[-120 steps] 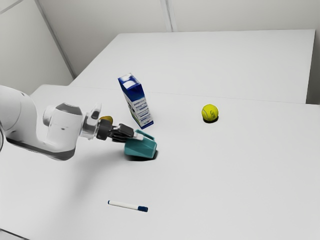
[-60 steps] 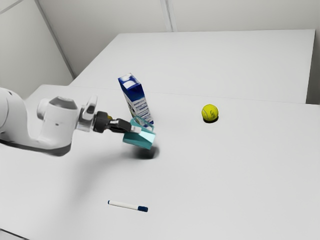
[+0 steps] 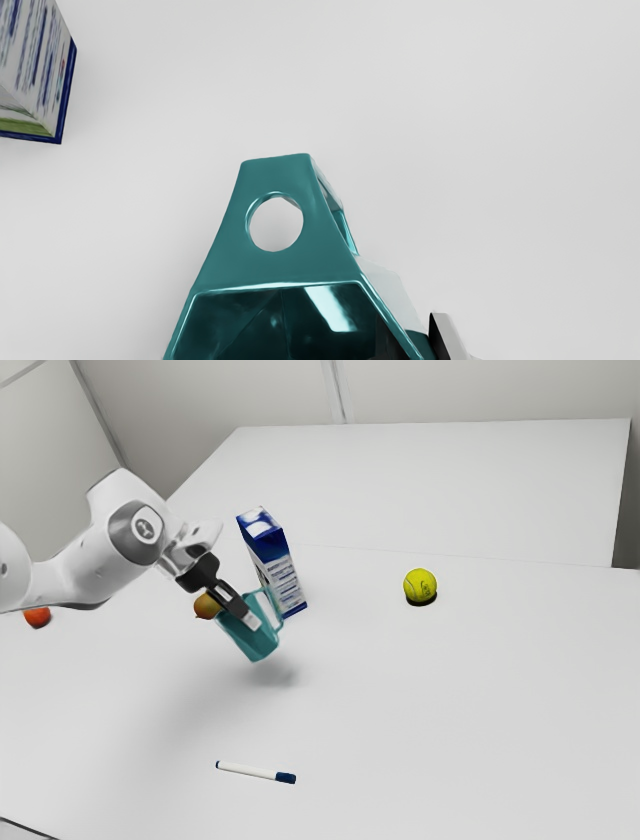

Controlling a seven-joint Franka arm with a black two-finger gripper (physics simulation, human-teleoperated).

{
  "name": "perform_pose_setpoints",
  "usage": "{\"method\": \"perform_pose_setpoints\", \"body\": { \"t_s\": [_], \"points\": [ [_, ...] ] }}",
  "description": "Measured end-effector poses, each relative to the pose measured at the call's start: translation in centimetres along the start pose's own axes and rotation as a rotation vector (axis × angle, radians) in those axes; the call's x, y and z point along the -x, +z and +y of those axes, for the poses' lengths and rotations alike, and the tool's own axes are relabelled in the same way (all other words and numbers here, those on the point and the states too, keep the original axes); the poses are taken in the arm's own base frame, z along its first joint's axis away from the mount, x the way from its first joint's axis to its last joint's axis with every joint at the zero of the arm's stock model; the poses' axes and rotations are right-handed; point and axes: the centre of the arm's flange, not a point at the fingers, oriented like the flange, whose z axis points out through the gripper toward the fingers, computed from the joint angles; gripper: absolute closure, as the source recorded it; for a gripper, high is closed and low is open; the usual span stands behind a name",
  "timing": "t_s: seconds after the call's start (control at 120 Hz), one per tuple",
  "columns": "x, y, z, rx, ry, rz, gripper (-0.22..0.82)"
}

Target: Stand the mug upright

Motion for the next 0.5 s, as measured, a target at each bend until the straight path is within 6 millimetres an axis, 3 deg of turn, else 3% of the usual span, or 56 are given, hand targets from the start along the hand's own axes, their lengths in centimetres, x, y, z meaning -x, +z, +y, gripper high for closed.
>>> {"method": "perform_pose_setpoints", "body": {
  "t_s": [0.242, 0.5],
  "points": [
    [0.9, -1.5, -0.4, -0.187, -0.067, -0.166, 0.79],
    [0.2, -0.2, 1.2, -0.347, -0.136, -0.267, 0.78]
  ]
}}
